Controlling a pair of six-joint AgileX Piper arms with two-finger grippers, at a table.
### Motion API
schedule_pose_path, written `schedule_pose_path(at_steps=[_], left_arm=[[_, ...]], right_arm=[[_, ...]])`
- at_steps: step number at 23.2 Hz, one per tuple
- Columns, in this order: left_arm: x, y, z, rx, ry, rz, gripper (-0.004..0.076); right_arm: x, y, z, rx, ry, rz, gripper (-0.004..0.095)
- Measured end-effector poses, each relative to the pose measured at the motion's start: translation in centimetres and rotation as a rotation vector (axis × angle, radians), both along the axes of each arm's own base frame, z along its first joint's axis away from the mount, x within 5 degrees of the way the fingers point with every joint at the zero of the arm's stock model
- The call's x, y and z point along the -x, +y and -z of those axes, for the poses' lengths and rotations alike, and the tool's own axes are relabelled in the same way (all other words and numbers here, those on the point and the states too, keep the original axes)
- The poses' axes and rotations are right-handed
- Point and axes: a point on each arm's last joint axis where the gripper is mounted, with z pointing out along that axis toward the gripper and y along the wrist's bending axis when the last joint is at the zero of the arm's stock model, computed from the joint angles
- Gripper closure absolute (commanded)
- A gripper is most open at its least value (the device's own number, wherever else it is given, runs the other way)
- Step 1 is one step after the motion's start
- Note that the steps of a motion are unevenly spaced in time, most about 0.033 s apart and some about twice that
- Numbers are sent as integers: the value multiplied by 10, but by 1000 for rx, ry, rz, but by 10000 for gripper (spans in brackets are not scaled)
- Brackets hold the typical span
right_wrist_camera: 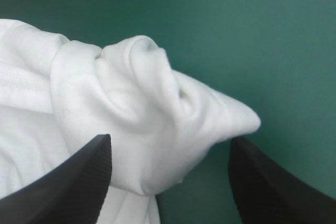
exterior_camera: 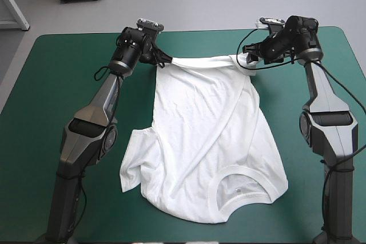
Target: Fold the cloth
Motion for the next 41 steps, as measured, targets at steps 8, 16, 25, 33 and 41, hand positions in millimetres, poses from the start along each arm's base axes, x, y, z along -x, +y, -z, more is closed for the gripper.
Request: schedule_pose_path(at_steps=[8, 16, 25, 33, 41], left_arm=[[37, 9, -86, 20, -73, 86, 254], [109, 39, -204, 27, -318, 88, 286], [241, 79, -221, 58, -195, 128, 322], [345, 103, -157, 147, -11, 183, 335], [346, 88, -86, 29, 225, 230, 335]], right_arm=[[22, -32, -73, -10, -151, 58, 331], [89, -28, -184, -38, -385, 39, 331], [203, -19, -232, -32, -392, 23, 331], [322, -7, -164, 128, -187, 0, 331], [353, -11, -154, 89, -173, 63, 331]])
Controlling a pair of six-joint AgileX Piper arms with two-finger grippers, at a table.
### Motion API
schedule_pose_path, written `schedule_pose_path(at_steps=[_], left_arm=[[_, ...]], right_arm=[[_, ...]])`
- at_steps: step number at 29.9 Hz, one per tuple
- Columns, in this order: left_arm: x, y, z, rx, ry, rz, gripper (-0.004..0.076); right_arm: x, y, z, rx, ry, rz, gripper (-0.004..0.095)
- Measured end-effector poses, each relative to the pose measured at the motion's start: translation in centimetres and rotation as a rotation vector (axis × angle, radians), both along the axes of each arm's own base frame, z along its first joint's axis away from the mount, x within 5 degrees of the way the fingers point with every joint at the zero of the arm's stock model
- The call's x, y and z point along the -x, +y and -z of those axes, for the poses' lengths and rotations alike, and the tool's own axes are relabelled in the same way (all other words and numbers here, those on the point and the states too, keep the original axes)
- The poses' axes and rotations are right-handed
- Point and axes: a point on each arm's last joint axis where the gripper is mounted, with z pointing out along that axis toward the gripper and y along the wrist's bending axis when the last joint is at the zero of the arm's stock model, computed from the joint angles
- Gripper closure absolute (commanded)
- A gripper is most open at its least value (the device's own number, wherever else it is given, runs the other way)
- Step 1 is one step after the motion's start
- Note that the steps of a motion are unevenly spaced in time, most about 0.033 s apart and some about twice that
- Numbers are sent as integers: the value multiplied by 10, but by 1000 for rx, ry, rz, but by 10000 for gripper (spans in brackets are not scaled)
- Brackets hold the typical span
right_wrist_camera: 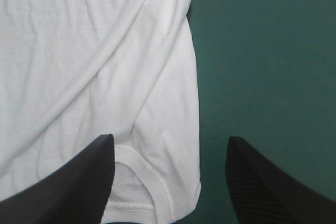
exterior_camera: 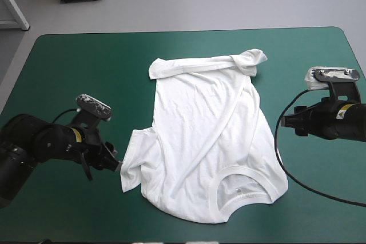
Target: Fold the cloth
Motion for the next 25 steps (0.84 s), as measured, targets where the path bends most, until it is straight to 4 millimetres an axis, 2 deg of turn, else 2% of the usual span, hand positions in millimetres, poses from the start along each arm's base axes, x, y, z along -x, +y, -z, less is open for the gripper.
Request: schedule_pose_path(at_steps=[8, 13, 17, 21, 25], left_arm=[[10, -22, 75, -209, 200, 64, 335], [15, -29, 106, -269, 262, 53, 335], [16, -35, 122, -282, 286, 51, 335], [13, -43, 126, -248, 258, 50, 335], [6, -48, 132, -245, 233, 41, 335]], right_arm=[[1, 0, 0, -10, 2, 13, 331], [1, 0, 0, -12, 2, 15, 331], [1, 0, 0, -12, 3, 15, 331], [1, 0, 0, -13, 3, 17, 334], [1, 0, 0, -13, 3, 18, 392]])
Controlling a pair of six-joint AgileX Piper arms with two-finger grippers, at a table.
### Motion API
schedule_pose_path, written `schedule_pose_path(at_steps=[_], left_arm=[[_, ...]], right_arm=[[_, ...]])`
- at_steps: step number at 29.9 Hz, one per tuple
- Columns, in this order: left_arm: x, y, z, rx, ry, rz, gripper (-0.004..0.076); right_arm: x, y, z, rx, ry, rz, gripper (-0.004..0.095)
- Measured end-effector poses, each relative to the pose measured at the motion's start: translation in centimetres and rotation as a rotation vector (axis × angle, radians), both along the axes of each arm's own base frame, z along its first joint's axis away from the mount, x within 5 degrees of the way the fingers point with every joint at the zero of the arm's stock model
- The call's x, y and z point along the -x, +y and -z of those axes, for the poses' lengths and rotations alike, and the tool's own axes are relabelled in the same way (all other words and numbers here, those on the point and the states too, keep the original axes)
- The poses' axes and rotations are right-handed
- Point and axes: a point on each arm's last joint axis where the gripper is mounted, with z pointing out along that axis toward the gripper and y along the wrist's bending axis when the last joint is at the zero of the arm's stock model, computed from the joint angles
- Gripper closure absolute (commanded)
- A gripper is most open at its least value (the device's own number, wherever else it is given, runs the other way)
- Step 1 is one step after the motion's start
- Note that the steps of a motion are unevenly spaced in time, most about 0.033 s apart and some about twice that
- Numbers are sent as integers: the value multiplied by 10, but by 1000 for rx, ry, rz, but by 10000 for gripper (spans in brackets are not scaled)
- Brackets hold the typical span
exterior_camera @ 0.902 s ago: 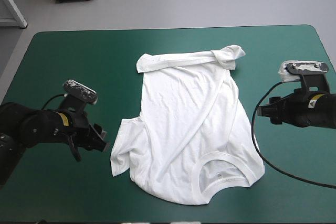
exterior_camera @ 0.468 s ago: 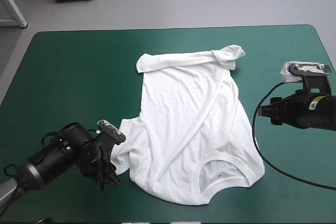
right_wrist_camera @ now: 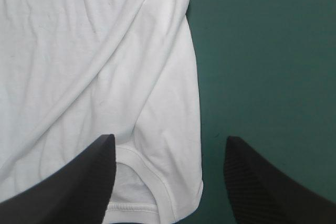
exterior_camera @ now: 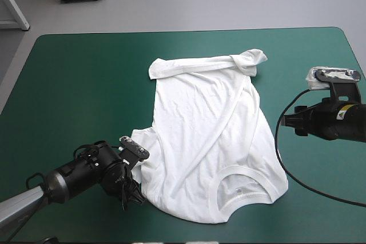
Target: Fold the cloth
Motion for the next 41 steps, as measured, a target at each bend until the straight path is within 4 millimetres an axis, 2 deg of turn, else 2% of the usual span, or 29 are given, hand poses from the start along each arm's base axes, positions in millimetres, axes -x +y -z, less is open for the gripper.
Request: schedule_pose_path(at_steps=[3, 9, 11, 13, 15, 23, 26, 30, 35, 41], left_arm=[[-4, -3, 7, -19, 10, 1, 335], [-9, -9, 18, -34, 23, 8, 337], [-11, -10, 19, -42, 23, 13, 374], [-12, -11, 20, -45, 26, 9, 520], [-12, -13, 21, -38, 32, -4, 741], [-14, -15, 23, -27, 33, -24, 745], [-14, -15, 23, -27, 32, -31, 745], [-14, -15, 23, -26, 32, -31, 745], [-14, -15, 23, -24, 35, -38, 745], [-14, -16, 23, -22, 34, -39, 745]], right_arm=[[0, 0, 0, 4, -1, 2, 437], [0, -1, 0, 18, -3, 0, 439], [0, -1, 0, 19, -4, -2, 440], [0, -1, 0, 20, -4, -3, 439], [0, -1, 0, 21, -4, -4, 439], [0, -1, 0, 20, -5, -13, 439], [-1, 2, 2, 11, 3, -44, 404], [-16, 8, 25, 22, 95, -106, 334], [-38, 11, 67, 51, 262, -129, 334], [-36, 30, 114, 178, 418, -224, 335]])
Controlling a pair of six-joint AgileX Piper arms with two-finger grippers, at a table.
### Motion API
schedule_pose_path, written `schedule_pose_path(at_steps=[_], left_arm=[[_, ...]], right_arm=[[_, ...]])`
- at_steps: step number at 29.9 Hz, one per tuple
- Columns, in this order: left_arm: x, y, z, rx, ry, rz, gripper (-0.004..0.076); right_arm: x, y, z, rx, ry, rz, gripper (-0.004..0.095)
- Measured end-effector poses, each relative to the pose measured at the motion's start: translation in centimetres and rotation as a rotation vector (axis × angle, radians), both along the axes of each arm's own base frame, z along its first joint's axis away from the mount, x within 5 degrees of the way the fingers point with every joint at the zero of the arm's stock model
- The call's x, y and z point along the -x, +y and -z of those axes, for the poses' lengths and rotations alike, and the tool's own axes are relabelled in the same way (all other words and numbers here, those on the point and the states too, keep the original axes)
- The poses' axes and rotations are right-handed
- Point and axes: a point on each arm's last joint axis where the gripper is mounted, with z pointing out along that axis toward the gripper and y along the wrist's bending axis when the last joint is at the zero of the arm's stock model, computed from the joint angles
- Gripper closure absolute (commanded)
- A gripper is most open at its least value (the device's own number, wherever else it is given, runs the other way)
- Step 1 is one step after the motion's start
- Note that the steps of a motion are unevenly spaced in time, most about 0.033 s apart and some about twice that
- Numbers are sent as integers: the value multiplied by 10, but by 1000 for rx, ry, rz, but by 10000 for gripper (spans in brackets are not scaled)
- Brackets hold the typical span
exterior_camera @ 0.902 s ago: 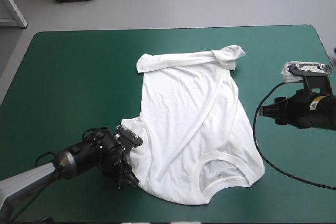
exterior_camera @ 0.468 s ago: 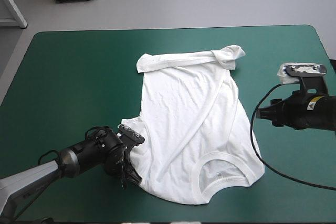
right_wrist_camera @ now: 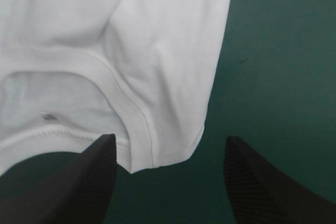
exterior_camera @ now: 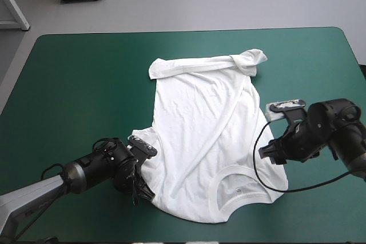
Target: Fold the cloth
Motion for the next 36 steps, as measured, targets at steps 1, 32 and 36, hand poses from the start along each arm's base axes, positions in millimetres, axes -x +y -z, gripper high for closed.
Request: schedule_pose_path(at_steps=[1, 32, 36], left_arm=[[0, 0, 0, 0, 1, -1, 745], [0, 0, 0, 0, -2, 0, 745], [-4, -1, -6, -14, -20, 10, 745]], right_arm=[[2, 4, 7, 28, 21, -15, 335], [12, 13, 103, 54, 117, 117, 917], [11, 15, 99, 38, 126, 133, 925]])
